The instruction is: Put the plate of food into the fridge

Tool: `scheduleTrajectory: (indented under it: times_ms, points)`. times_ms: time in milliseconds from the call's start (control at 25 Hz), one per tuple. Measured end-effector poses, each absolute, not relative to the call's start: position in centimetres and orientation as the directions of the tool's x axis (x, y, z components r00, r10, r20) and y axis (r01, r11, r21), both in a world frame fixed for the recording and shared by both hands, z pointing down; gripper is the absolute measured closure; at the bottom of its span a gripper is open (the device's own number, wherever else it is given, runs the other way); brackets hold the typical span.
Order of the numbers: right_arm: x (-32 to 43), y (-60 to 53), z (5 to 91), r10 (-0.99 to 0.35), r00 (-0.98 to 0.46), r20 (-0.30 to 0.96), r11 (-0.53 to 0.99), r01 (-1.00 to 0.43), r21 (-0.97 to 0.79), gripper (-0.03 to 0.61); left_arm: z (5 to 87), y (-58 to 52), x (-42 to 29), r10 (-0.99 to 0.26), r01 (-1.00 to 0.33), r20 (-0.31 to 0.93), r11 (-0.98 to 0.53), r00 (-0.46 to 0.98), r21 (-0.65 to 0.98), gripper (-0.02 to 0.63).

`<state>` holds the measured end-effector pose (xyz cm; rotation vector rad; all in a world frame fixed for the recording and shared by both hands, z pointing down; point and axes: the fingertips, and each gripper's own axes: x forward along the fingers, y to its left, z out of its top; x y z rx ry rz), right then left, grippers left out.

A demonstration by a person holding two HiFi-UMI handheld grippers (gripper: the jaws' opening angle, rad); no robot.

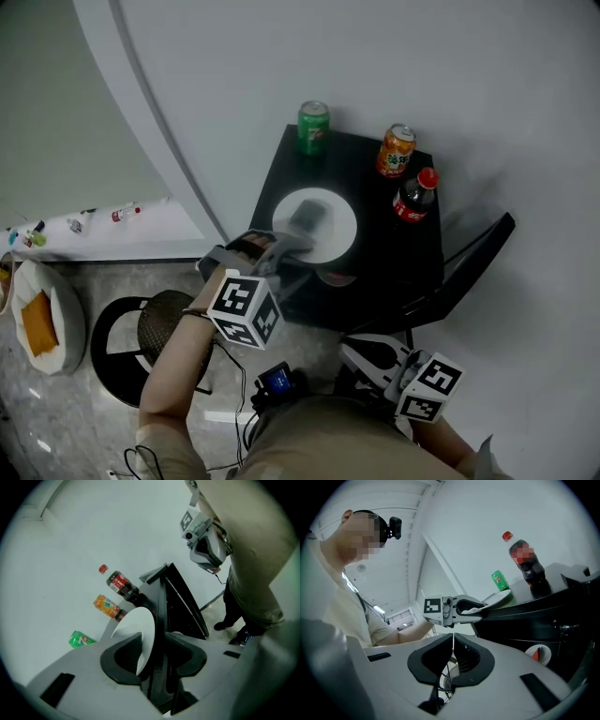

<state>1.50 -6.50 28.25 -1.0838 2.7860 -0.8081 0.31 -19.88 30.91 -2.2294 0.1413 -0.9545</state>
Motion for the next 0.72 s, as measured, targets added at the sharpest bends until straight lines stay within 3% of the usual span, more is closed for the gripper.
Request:
scheduleTrajectory:
  times_ms: [320,720]
  points:
    - [1.8,-6.6,28.4,-0.654,-0.743,0.142,0.597,-0.623,-0.506,0.557,30.2,-19.2,0.1,-0.365,0.121,0.547,-0.741,0.753,-0.661,0.529]
    - [2.2,-9.9,31.1,-0.687,-0.68,0.255,0.457,-0.677,-0.577,0.557,30.0,-18.0,-0.5,-0.359,0.102,0.524,-0.744,0.773,-0.66,0.532]
